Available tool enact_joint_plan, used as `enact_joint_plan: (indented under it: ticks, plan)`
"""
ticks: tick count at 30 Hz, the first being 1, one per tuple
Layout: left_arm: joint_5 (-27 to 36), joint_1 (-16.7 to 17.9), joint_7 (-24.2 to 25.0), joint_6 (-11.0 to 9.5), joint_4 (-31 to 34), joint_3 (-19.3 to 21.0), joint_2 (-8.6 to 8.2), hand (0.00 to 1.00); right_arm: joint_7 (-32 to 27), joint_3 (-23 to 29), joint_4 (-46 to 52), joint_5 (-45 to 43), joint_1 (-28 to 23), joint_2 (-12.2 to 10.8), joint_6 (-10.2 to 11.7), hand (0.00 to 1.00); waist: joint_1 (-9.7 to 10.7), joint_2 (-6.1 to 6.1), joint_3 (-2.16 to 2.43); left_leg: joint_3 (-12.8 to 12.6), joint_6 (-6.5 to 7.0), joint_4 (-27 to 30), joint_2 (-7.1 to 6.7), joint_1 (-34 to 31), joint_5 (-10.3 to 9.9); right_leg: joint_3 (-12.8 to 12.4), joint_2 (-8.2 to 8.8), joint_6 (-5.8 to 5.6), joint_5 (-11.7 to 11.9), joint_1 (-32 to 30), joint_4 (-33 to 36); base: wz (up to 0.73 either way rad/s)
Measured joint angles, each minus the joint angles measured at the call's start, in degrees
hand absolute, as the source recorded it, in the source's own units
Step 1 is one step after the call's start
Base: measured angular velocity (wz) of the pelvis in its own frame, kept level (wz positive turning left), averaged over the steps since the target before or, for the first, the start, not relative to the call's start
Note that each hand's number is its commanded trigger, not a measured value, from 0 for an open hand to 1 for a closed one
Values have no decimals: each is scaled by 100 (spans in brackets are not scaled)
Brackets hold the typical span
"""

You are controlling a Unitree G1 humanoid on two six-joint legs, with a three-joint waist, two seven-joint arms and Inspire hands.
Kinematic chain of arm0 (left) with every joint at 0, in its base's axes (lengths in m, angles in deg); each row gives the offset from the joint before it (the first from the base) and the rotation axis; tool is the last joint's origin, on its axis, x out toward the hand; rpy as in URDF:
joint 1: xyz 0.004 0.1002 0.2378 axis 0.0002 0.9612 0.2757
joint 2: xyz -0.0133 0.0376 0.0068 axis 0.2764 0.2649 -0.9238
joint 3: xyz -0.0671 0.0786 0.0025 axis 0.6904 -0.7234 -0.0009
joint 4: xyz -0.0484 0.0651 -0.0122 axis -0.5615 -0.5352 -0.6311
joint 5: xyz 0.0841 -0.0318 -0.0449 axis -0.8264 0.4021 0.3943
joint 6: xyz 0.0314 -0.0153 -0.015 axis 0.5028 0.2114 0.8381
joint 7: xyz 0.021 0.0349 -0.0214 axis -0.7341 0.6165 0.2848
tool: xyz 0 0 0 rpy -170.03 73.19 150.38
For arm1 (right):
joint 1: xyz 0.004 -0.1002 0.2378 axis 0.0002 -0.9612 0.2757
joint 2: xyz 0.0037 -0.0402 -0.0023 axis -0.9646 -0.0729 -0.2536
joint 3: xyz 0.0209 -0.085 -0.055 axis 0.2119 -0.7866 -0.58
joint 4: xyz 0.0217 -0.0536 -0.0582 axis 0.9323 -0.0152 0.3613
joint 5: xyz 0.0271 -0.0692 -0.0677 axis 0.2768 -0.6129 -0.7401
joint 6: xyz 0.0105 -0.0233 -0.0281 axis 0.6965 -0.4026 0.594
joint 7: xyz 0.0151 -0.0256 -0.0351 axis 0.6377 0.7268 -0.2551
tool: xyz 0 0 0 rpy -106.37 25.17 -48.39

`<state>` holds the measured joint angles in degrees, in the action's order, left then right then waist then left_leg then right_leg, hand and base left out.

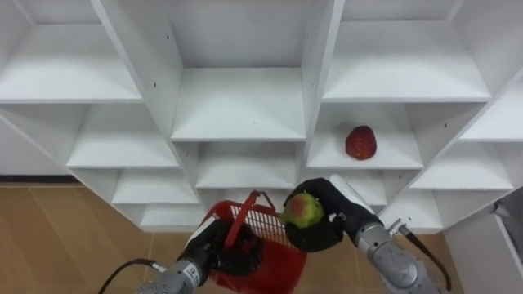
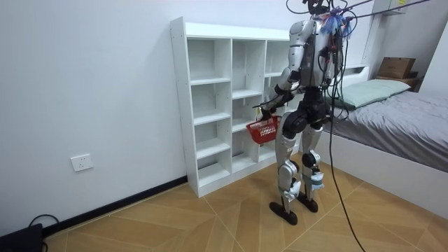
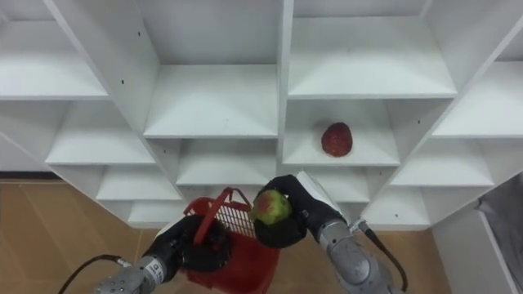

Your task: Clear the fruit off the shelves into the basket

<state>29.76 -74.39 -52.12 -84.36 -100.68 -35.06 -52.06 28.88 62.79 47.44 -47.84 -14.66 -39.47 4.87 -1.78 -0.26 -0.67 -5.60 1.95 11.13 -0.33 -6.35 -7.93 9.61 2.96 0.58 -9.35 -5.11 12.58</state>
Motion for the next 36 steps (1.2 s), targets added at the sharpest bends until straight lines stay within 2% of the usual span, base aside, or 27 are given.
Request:
enact_joint_plan:
  ticks: [11,17,21,24,31,36]
  plan:
    - [1,-37,6,-21,205,-39,-36,100,-96,-6,-285,-111,55,1,0,100,0,-5,-1,-43,-1,-33,0,7,1,-12,5,-2,1,14,-69,-1]
    - [10,-72,5,-24,213,-53,-33,100,-96,-6,-452,-118,58,-7,-1,100,-8,-40,-24,-56,-1,-37,1,6,1,-18,5,-2,1,10,-86,0]
    - [239,-141,7,-25,218,-97,-2,100,-98,-10,-474,-120,62,-12,-1,100,-15,-77,-50,-57,-1,-51,5,4,0,-24,-2,-2,1,0,-89,0]
    - [442,-179,11,-26,238,-124,5,100,-97,-10,-569,-120,75,-60,-1,100,-12,-87,-55,-57,-6,-58,6,3,-3,-22,-6,-2,0,-7,-90,0]
    - [436,-233,103,-30,243,-204,12,100,-93,-124,-782,-178,141,-196,-8,100,-15,-87,-55,-58,-6,-62,2,-13,-3,-13,-13,-2,0,-15,-99,0]
    - [435,-231,146,-30,380,-205,12,100,-99,-207,-782,-365,161,-210,-9,100,-23,-84,-53,-59,-6,-61,1,-21,-3,-13,-19,-2,0,-21,-98,0]
